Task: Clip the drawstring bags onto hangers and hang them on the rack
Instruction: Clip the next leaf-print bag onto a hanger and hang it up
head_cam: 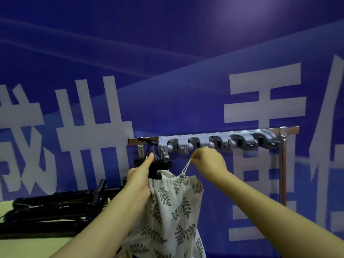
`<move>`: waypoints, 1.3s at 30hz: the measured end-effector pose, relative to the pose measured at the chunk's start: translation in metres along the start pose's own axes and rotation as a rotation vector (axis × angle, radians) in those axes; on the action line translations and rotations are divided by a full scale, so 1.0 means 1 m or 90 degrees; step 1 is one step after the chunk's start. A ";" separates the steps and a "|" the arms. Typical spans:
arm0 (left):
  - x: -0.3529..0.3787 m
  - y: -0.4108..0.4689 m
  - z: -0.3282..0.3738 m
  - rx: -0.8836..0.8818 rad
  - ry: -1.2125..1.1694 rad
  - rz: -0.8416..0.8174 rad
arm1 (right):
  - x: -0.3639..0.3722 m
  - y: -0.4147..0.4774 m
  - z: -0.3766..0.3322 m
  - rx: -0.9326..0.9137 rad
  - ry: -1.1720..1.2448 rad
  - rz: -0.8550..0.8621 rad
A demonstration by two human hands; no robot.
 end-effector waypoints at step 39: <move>0.035 0.061 -0.081 0.029 -0.037 0.139 | 0.056 0.085 0.019 0.057 0.217 0.167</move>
Point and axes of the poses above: each hand's wrist, its own y-axis towards the middle knuckle, its own x-axis out of the palm, z = x × y, the point moved 2 cm from there along y, towards the middle knuckle, and after that the axes turned 5 degrees about y, right-handed, at the moved point
